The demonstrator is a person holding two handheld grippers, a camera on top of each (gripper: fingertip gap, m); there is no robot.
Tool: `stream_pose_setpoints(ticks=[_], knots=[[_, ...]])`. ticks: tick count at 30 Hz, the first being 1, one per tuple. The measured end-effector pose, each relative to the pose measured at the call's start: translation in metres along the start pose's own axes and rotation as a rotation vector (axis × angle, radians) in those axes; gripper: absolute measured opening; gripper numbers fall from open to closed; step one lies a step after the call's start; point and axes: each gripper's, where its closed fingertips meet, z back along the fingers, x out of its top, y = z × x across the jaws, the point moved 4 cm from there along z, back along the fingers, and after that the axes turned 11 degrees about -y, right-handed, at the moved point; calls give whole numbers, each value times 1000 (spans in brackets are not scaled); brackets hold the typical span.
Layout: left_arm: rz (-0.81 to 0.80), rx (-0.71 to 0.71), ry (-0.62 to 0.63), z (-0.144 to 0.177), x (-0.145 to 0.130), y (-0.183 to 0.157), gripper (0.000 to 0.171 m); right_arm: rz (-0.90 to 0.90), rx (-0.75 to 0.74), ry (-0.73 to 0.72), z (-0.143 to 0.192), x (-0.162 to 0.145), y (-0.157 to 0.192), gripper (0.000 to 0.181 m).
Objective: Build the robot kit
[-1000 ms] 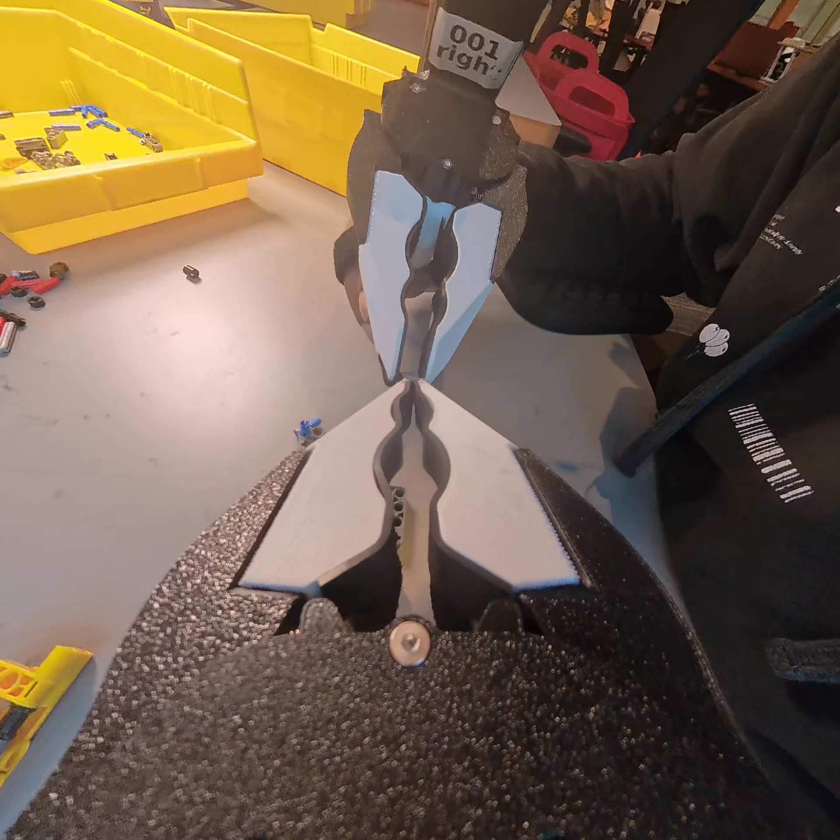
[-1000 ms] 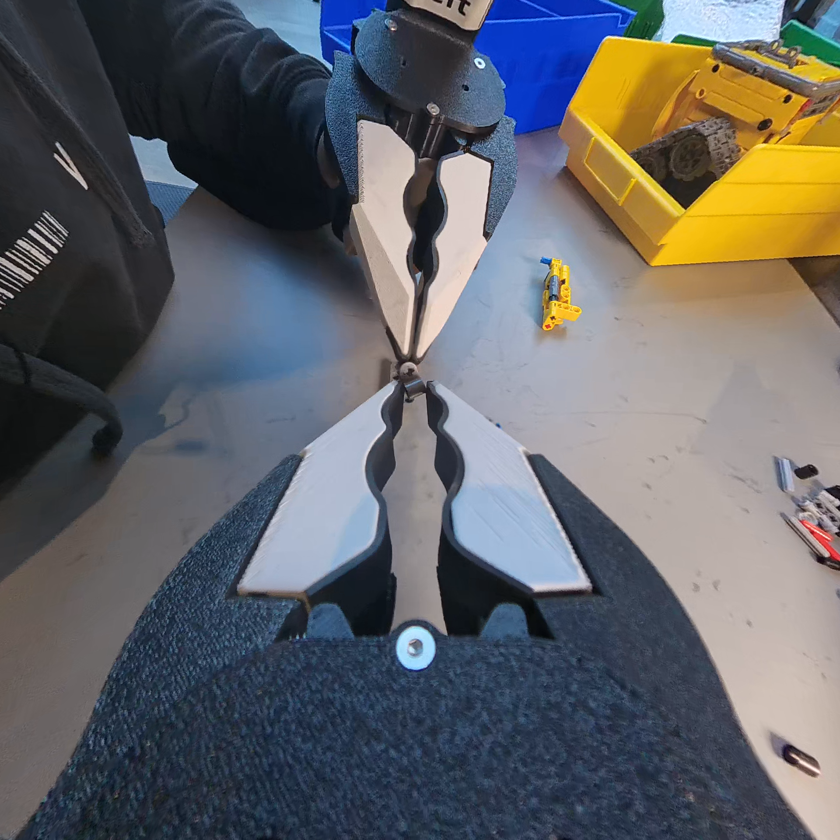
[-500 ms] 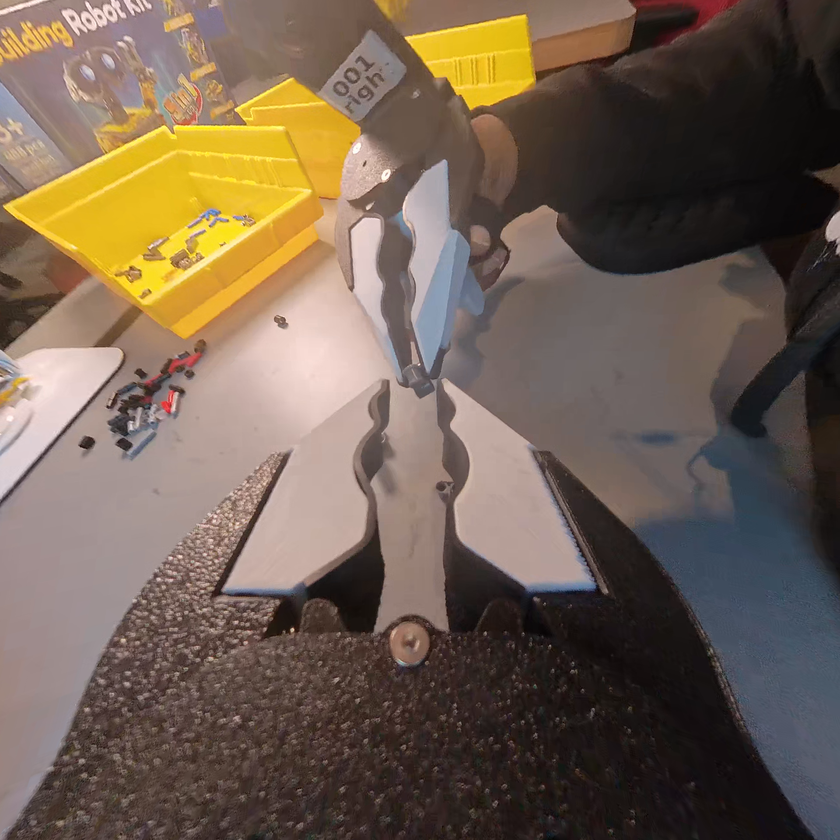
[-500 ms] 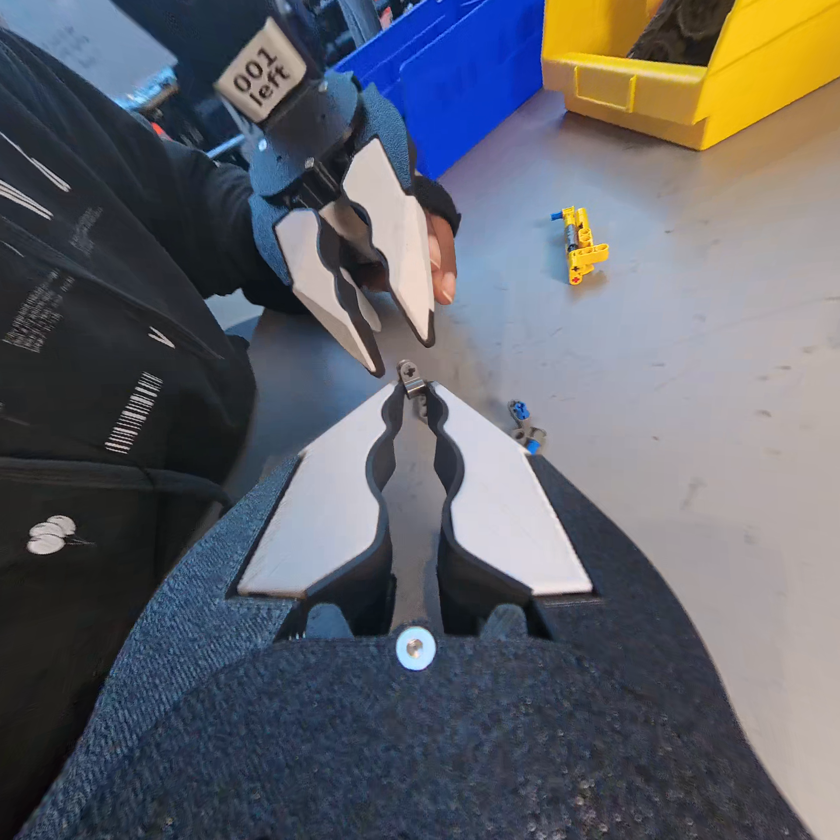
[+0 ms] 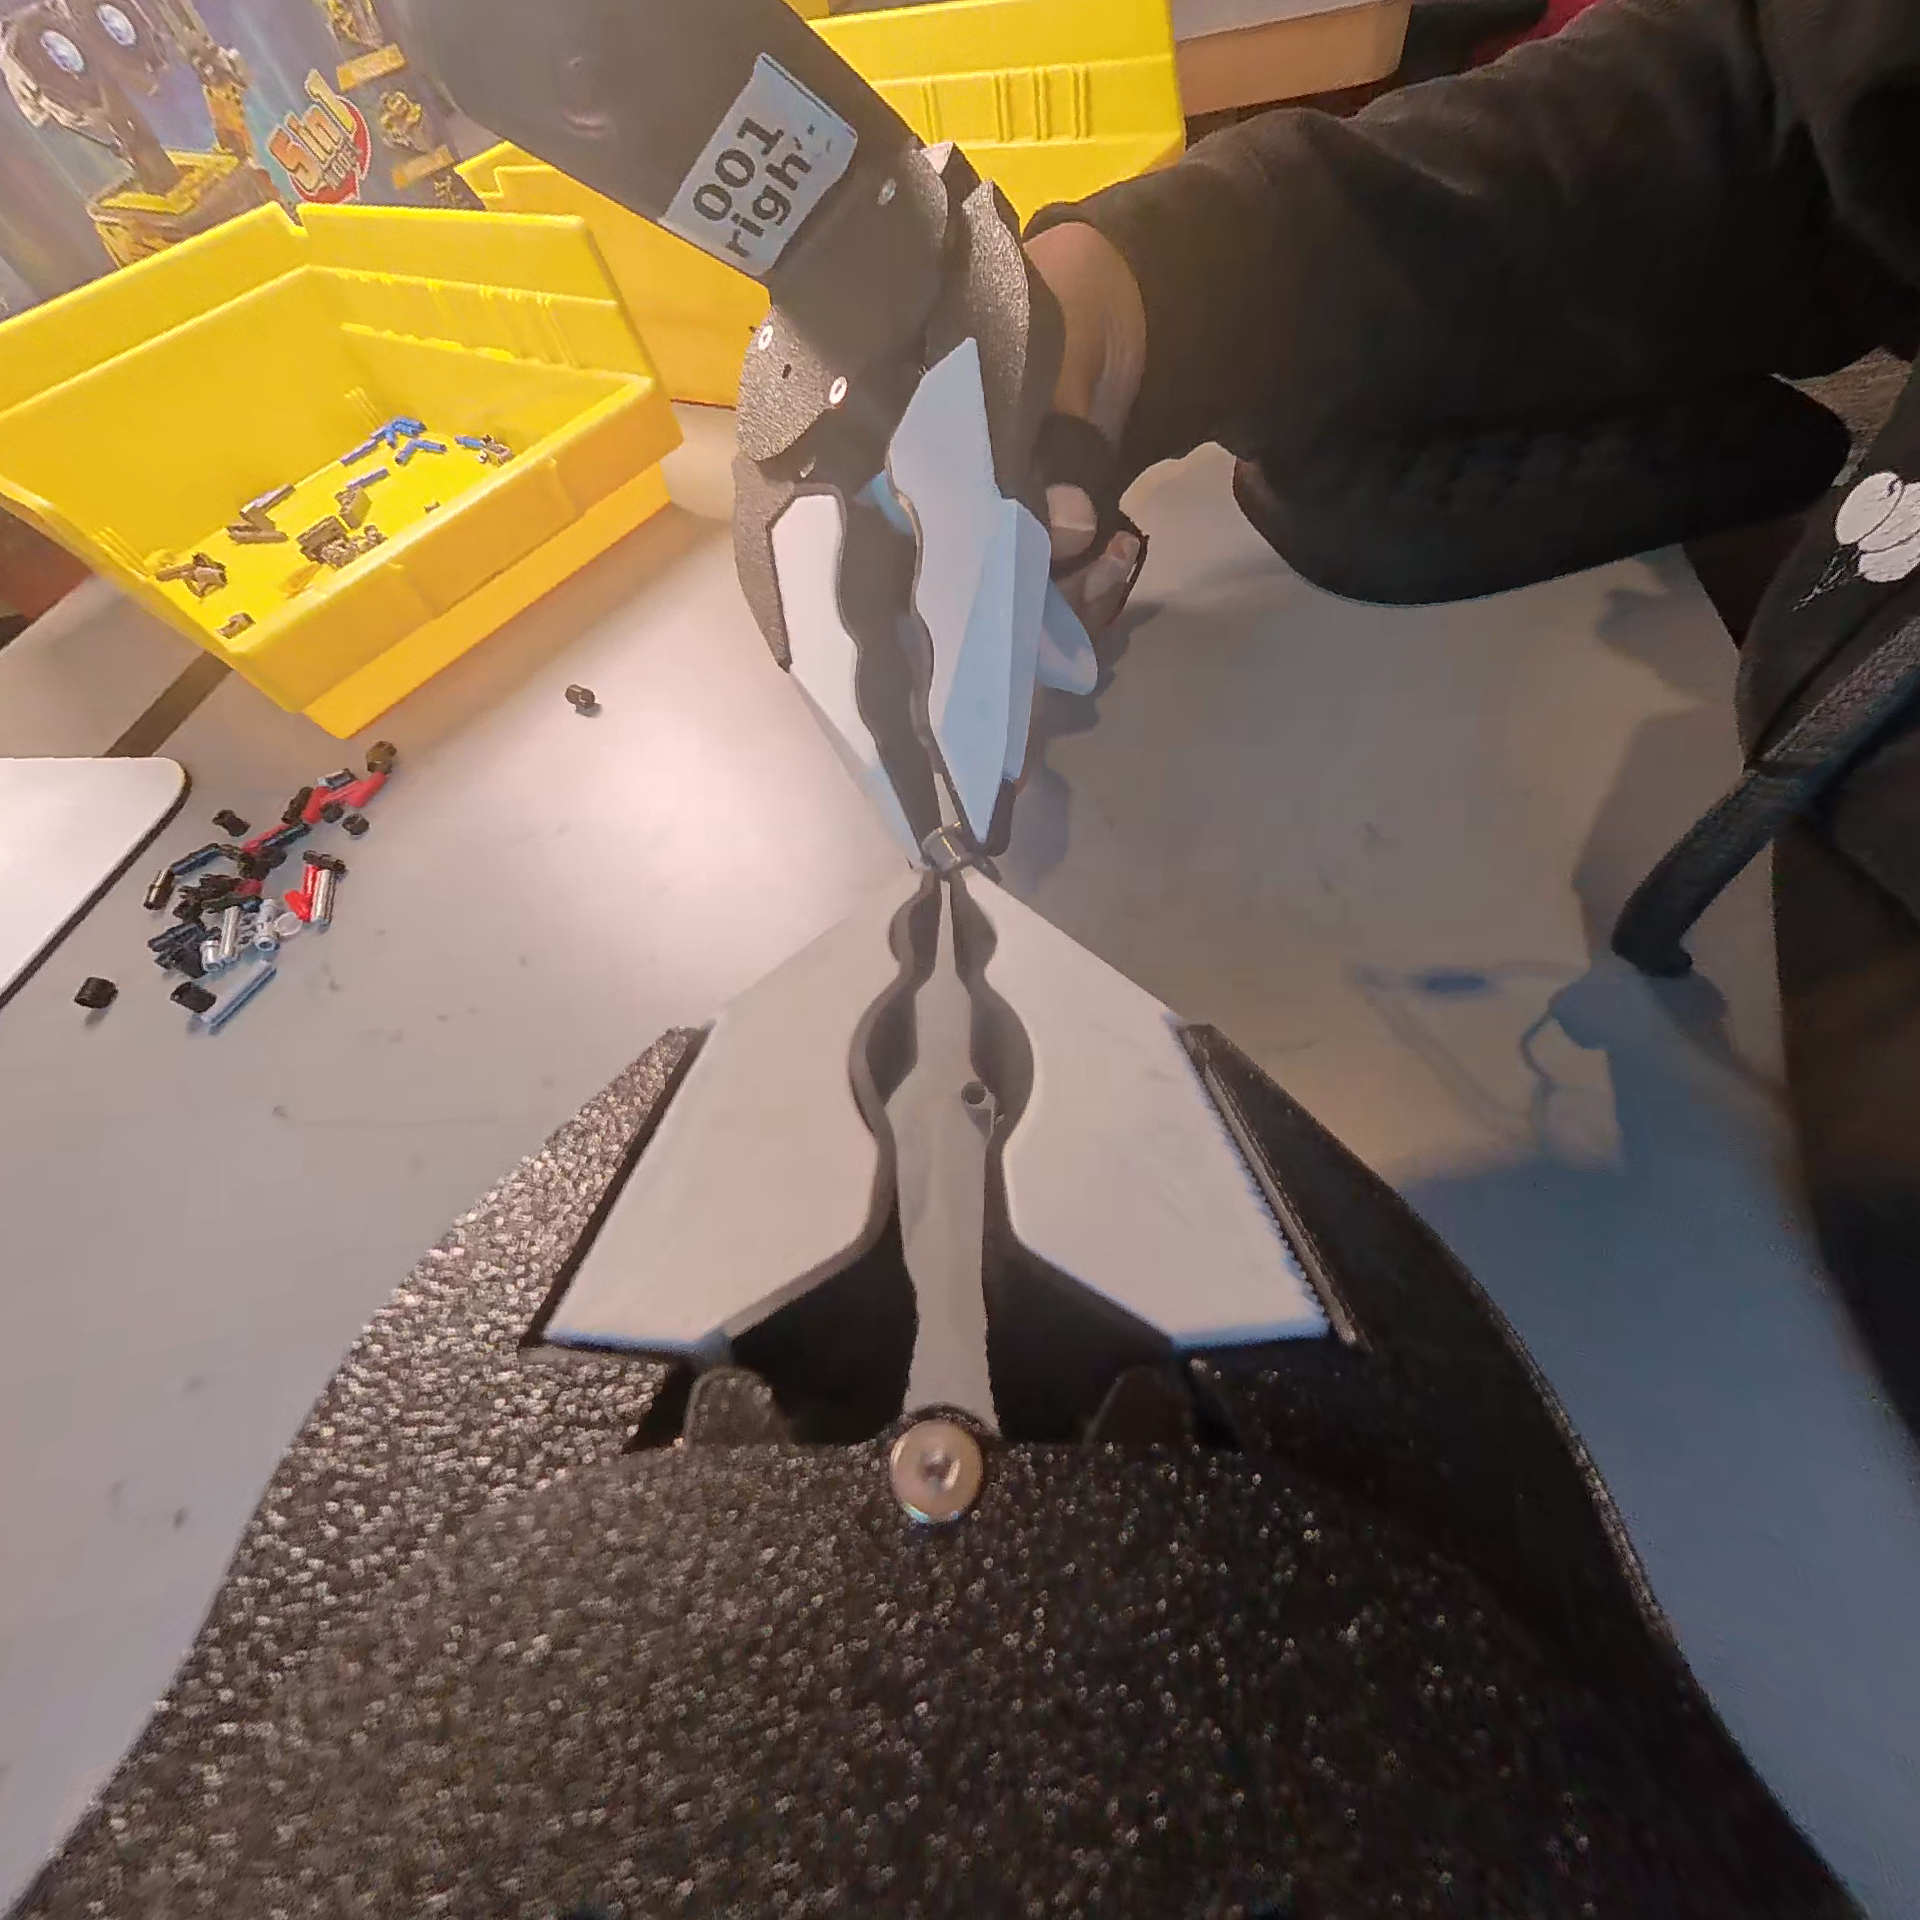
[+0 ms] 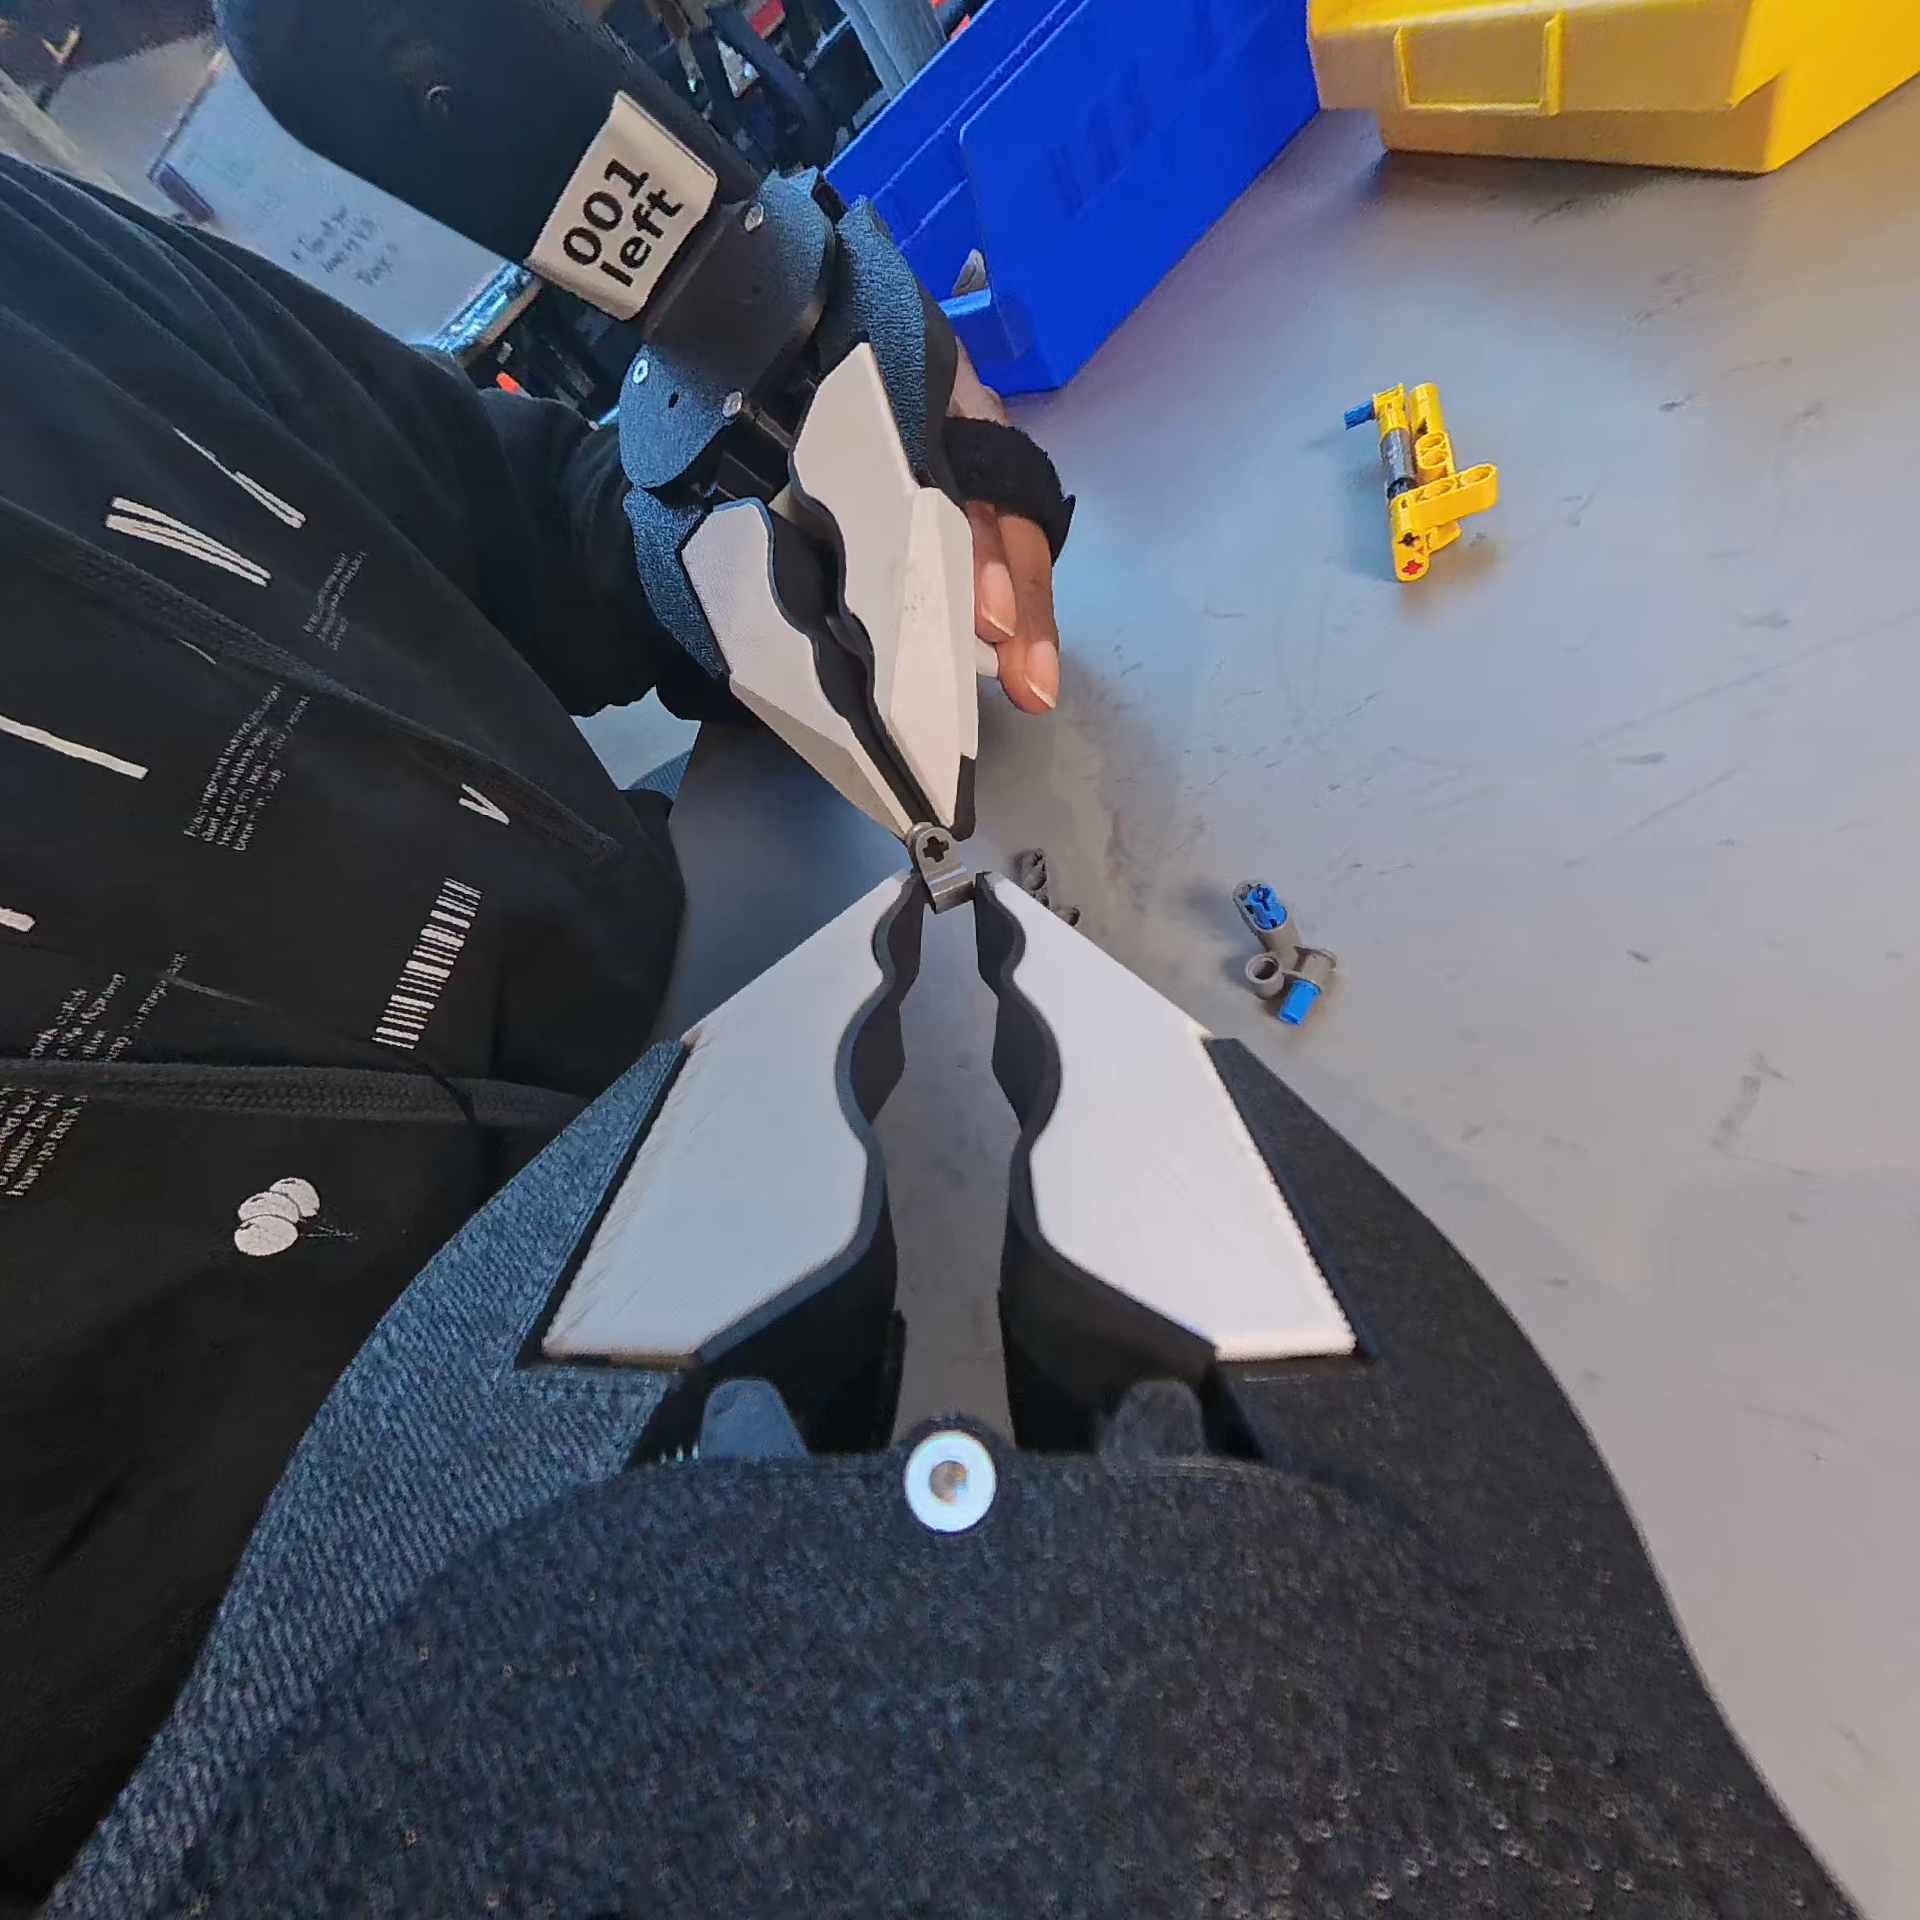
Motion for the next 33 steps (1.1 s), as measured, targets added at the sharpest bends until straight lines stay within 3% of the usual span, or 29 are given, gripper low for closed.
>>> stream_pose_setpoints(ticks=[4,10,14,27,33], knots=[[-29,15,2,0,-1,1,1,-7,-4,6,0,-1,-1,10],[-79,4,-1,3,0,-1,19,-9,-3,28,0,-5,-2,9],[-89,-43,19,1,-3,-8,4,-6,11,52,-3,-9,1,10],[12,-47,34,0,-5,-5,2,-9,13,42,-1,-7,0,10],[71,-68,126,-6,-19,-8,0,-3,-42,113,1,-15,-6,9]])
